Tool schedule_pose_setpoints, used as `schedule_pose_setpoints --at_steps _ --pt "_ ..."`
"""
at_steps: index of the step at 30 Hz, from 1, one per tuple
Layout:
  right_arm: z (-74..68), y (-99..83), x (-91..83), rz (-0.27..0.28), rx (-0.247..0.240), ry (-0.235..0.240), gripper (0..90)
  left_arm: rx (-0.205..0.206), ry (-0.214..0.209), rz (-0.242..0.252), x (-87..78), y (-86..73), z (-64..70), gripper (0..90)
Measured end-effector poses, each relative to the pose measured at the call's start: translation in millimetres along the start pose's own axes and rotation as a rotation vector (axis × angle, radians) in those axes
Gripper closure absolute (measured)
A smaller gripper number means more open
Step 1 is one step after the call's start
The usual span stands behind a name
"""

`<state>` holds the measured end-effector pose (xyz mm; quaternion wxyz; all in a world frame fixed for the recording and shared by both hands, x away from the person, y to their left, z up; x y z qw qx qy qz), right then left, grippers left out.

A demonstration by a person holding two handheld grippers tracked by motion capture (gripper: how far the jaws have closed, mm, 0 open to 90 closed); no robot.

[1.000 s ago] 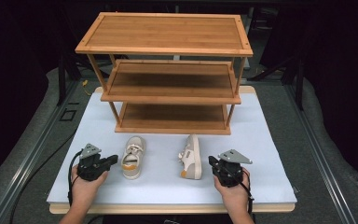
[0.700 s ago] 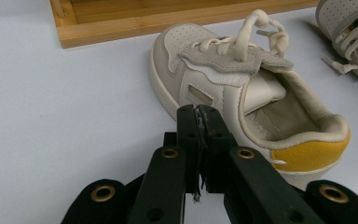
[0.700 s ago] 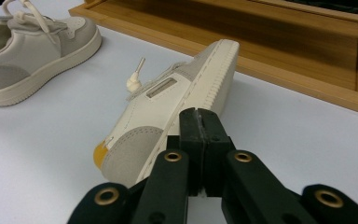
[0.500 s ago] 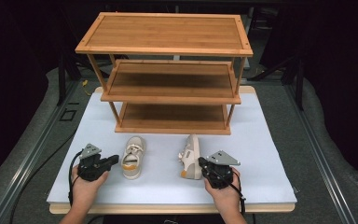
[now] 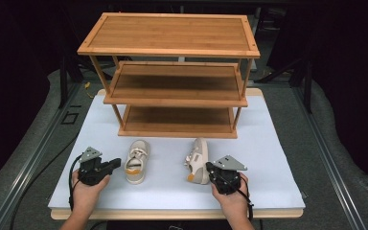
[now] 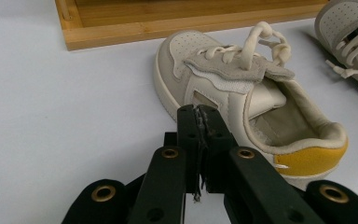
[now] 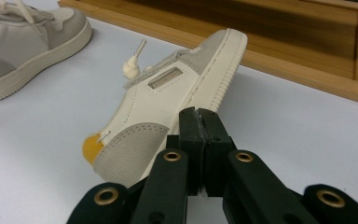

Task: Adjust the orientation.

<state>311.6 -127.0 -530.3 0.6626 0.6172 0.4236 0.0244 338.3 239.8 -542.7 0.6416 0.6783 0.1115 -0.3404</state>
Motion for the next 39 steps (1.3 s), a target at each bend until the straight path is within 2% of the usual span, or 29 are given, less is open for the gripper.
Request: schedule_pose_setpoints --at_steps 6,9,11,12,13,17,18,21,23,25,26,28,30,32,34,39 --pt "9.6 -3.4 -3.7 0.001 0.041 0.009 89.5 -0.006 0.000 0.009 -0.7 1.3 -0.8 86.2" --pt "15.5 -7.3 -6.4 -0.023 0.044 -0.042 89.8 -0.015 -0.002 0.012 -0.4 1.6 -1.0 86.0" --pt "23.2 -11.3 -7.5 -0.032 0.077 -0.031 89.9 -0.018 -0.006 0.011 -0.1 1.5 -1.3 85.9" --pt "26.9 -13.6 -8.0 -0.045 0.102 -0.058 89.9 -0.020 -0.009 0.010 0.2 1.5 -1.1 85.8" --pt "30.4 -15.8 -7.6 -0.052 0.121 -0.054 89.9 -0.022 -0.008 0.009 0.5 1.7 -1.0 85.9" --pt "41.3 -26.7 -2.0 -0.116 0.166 -0.033 89.8 -0.013 -0.018 0.012 -0.3 4.0 0.3 88.0" --pt "44.7 -29.0 -1.1 -0.132 0.167 -0.044 89.9 -0.015 -0.018 0.014 -0.5 4.3 0.7 88.0" --pt "48.9 -29.4 -3.0 -0.129 0.194 -0.035 89.6 -0.016 -0.018 0.012 -0.5 4.1 0.0 87.0" --pt "52.0 -25.5 -9.6 -0.094 0.195 -0.061 87.9 -0.024 -0.015 0.014 -0.1 3.9 -1.6 85.7" --pt "51.7 -23.0 -14.2 -0.070 0.200 -0.052 84.9 -0.042 -0.020 0.021 -1.2 4.5 -2.8 84.3" --pt "51.3 -21.0 -16.4 -0.046 0.200 -0.066 81.7 -0.055 -0.029 0.027 -2.2 5.0 -2.5 83.6" --pt "49.4 -17.1 -20.8 -0.001 0.203 -0.065 75.3 -0.073 -0.049 0.034 -4.5 6.6 -1.3 80.6" --pt "47.6 -14.5 -23.1 0.034 0.199 -0.062 71.3 -0.075 -0.067 0.042 -6.2 8.3 1.0 75.5" --pt "45.1 -13.3 -24.2 0.045 0.200 -0.044 66.9 -0.079 -0.074 0.049 -6.9 9.6 3.5 69.4" --pt "42.2 -11.1 -24.2 0.065 0.193 -0.053 63.7 -0.083 -0.081 0.054 -6.2 10.6 5.4 63.4" --pt "33.8 -6.5 -19.5 0.087 0.174 -0.036 57.2 -0.069 -0.078 0.043 -0.8 11.1 9.8 60.1"
Point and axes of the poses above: each handheld gripper's, and its own axes: x roughly forward along the jaws, y roughly out of its top, z roughly to its right, the point moved 5 cm from there along x, roughly forward along the jaws, and after that the axes turned 12 degrees about y, right-handed, at the moved point
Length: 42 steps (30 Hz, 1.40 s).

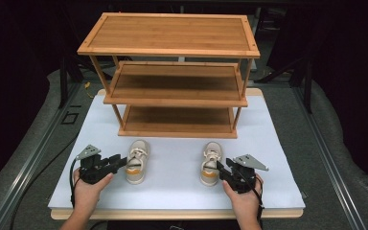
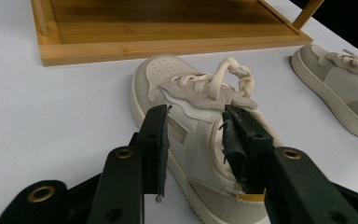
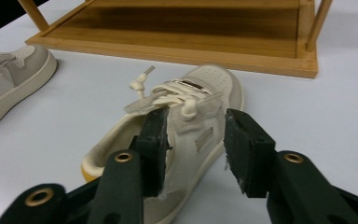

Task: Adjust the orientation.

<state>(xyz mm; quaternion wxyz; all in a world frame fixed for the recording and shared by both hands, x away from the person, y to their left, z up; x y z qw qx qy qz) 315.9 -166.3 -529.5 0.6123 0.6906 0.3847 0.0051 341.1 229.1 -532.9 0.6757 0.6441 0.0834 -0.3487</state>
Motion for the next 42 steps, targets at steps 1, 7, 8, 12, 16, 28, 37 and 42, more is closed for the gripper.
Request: schedule_pose_setpoints --at_steps 1,7,8,12,16,28,37,42 --pt "-0.9 -0.5 2.1 -0.003 0.000 -0.001 56.2 0.007 0.003 -0.003 2.1 -0.2 1.2 59.5" --pt "-1.4 -3.9 16.0 -0.041 0.005 0.009 52.1 0.030 -0.002 -0.044 16.5 -1.2 11.9 52.7" --pt "-0.7 -4.7 18.9 -0.048 0.004 -0.007 51.6 0.037 0.010 -0.050 18.5 -1.5 12.8 51.4" --pt "3.2 -8.6 30.3 -0.079 0.028 -0.011 50.0 0.068 0.046 -0.067 25.7 -2.6 12.5 50.6" --pt "6.3 -8.5 30.9 -0.080 0.071 0.005 54.8 0.047 0.053 -0.078 28.8 -2.0 10.1 56.1" --pt "-11.9 -7.9 40.0 -0.107 0.059 0.077 58.8 0.036 0.012 -0.105 37.7 0.2 36.4 58.1" --pt "-32.9 -5.2 56.1 -0.119 0.008 0.118 61.1 0.037 -0.009 -0.105 46.5 0.1 66.4 58.1" --pt "-38.8 -4.1 60.7 -0.122 0.021 0.128 61.7 0.042 -0.016 -0.103 50.6 0.5 78.0 58.2"
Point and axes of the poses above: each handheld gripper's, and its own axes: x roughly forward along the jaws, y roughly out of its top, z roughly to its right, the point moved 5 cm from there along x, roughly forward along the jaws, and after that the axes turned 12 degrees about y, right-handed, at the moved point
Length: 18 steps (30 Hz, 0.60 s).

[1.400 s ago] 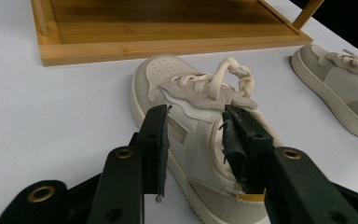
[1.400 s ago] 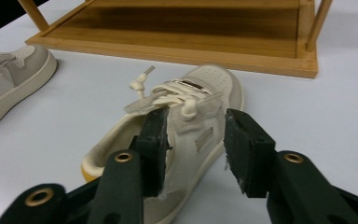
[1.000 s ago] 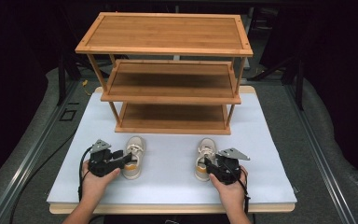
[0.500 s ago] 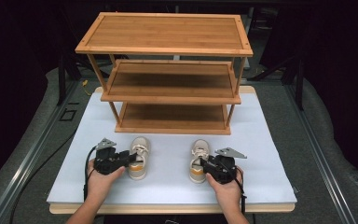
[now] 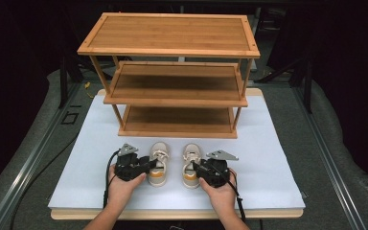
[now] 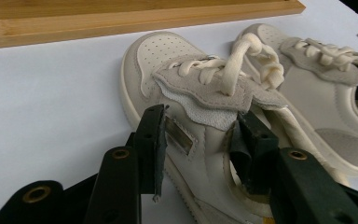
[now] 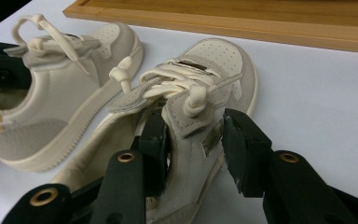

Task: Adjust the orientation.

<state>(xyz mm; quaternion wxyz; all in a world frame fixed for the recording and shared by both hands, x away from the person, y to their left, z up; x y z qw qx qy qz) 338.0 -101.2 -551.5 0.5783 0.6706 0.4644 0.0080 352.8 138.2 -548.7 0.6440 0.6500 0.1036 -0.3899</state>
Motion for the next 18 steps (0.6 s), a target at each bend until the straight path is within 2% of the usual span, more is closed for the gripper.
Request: schedule_pose_setpoints --at_steps 7,14,16,17,18 --pt "-6.9 2.2 8.0 0.005 0.008 -0.006 61.8 0.006 -0.025 -0.007 3.7 1.1 11.6 58.1" --pt "-10.2 1.9 10.0 0.011 0.019 0.007 61.7 -0.003 -0.023 -0.004 5.7 1.2 19.2 58.0" --pt "-11.4 1.7 10.4 0.009 0.008 0.017 61.7 -0.006 -0.023 -0.002 6.0 0.9 20.5 58.0" --pt "-15.7 0.6 11.7 0.010 -0.015 -0.010 61.9 -0.001 -0.009 0.010 6.2 0.0 22.5 58.1" --pt "-16.1 0.5 11.8 0.013 -0.024 -0.016 62.0 0.000 -0.009 0.011 6.0 -0.2 22.6 58.1"
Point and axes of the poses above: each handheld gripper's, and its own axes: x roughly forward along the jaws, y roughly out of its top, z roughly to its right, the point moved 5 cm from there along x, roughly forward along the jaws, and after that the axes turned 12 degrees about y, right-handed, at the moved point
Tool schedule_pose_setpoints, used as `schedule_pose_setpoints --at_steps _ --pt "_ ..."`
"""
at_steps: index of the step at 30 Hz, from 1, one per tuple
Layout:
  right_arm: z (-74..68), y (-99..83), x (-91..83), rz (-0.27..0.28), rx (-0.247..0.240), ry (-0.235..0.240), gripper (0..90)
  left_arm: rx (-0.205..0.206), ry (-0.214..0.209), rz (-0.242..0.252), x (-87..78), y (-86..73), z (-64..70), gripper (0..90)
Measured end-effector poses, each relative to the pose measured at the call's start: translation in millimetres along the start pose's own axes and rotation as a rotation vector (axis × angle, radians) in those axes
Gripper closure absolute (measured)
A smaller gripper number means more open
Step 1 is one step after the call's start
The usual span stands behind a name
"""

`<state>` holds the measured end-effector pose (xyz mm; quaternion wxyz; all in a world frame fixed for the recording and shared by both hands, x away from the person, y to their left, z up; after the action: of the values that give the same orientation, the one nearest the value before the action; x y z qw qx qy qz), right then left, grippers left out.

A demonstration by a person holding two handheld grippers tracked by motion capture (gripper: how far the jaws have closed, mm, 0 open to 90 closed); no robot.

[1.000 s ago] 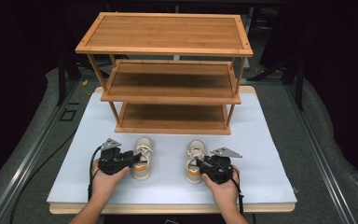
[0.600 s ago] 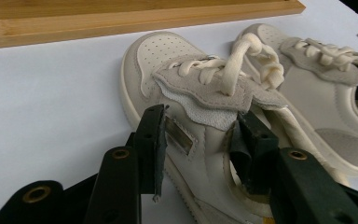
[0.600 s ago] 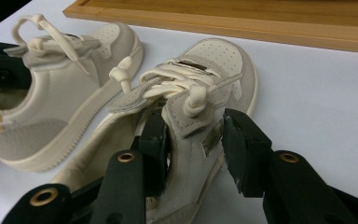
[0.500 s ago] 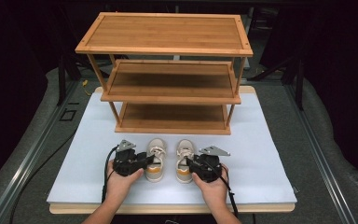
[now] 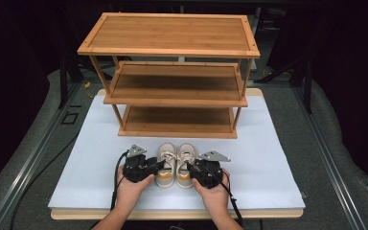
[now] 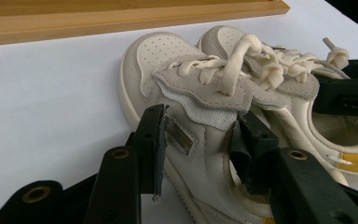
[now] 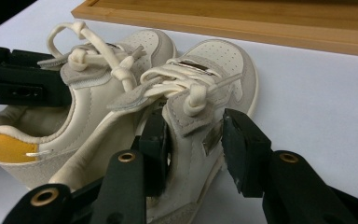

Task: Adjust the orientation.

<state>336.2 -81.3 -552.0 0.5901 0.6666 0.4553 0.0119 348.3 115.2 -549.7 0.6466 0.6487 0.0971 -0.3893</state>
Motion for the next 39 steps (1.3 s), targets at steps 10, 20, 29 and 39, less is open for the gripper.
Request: schedule_pose_setpoints --at_steps 10,20,29,39 --pt "-3.7 -2.0 -0.8 0.004 0.039 0.026 61.0 -0.042 -0.021 0.006 -0.6 -1.6 0.0 57.3" --pt "-7.1 -4.1 -2.2 0.012 0.048 0.018 60.3 -0.056 -0.025 0.007 -2.8 -3.4 1.1 55.9" --pt "-7.1 -3.9 -4.7 0.038 0.020 0.023 54.0 -0.048 -0.031 0.016 -3.1 -3.3 1.0 51.7" --pt "-6.3 -1.6 -12.2 0.078 0.054 0.011 50.6 -0.060 -0.027 0.072 -8.4 -4.6 -0.6 47.6"
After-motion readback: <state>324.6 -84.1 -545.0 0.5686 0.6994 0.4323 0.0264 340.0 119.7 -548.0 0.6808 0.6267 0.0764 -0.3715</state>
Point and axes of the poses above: each handheld gripper's, and its own axes: x roughly forward along the jaws, y roughly out of its top, z roughly to its right, the point moved 5 cm from there along x, roughly forward along the jaws, and after that the axes turned 12 degrees about y, right-handed, at the moved point
